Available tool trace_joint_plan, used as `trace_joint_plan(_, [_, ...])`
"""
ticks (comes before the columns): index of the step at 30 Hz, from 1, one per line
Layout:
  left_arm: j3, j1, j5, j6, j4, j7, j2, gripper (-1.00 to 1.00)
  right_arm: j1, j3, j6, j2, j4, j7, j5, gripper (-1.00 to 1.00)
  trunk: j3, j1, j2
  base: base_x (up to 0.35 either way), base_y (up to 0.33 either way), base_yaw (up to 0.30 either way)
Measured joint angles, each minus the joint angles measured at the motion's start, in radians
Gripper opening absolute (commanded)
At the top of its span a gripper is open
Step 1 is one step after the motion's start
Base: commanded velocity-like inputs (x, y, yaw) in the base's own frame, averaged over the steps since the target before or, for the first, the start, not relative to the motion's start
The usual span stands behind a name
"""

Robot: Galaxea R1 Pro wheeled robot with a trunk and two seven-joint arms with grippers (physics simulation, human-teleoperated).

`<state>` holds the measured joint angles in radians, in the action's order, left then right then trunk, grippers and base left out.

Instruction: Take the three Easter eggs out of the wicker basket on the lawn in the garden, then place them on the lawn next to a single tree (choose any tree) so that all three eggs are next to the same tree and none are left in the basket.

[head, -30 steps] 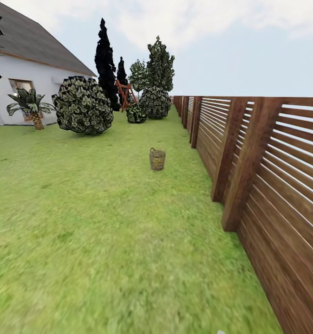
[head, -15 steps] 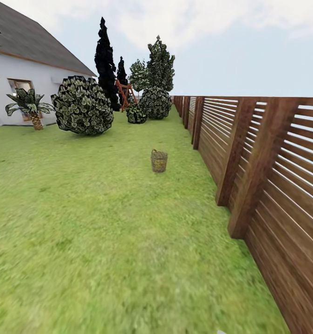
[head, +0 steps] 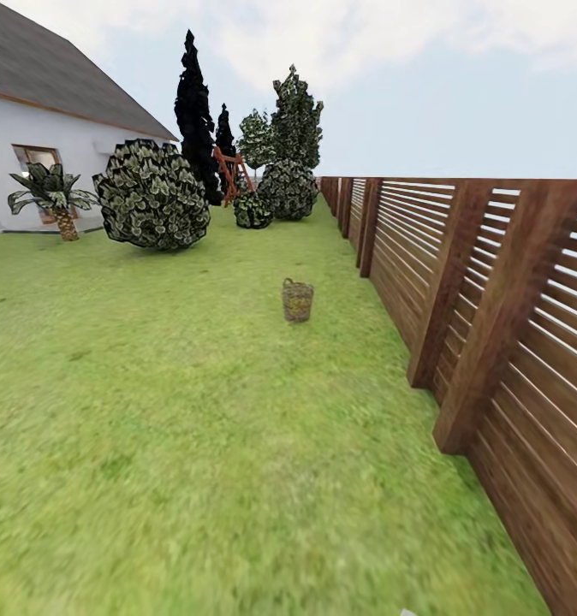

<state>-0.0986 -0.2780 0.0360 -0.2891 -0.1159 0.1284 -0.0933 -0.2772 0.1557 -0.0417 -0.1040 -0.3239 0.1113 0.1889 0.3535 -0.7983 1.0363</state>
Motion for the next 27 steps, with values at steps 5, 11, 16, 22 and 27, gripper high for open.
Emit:
trace_joint_plan(5, [-0.001,0.000,0.000,0.000,0.000,0.000,0.000,1.00,0.000,0.000,0.000,0.000,0.000,0.000,0.000,1.00,0.000,0.000,0.000,0.260,0.131,0.000])
trace_joint_plan(11, [-0.001,0.000,0.000,0.000,0.000,0.000,0.000,1.00,0.000,0.000,0.000,0.000,0.000,0.000,0.000,1.00,0.000,0.000,0.000,0.260,0.131,0.000])
trace_joint_plan(16, [-0.001,0.000,0.000,0.000,0.000,0.000,0.000,1.00,0.000,0.000,0.000,0.000,0.000,0.000,0.000,1.00,0.000,0.000,0.000,0.260,0.131,0.000])
trace_joint_plan(22, [-0.001,0.000,0.000,0.000,0.000,0.000,0.000,1.00,0.000,0.001,0.000,0.000,0.000,0.000,0.000,1.00,0.000,0.000,0.000,0.260,0.129,0.000])
trace_joint_plan(27, [0.000,0.000,0.000,0.000,0.000,0.000,0.000,1.00,0.000,0.000,0.000,0.000,0.000,0.000,0.000,1.00,0.000,0.000,0.000,0.260,0.124,0.000])
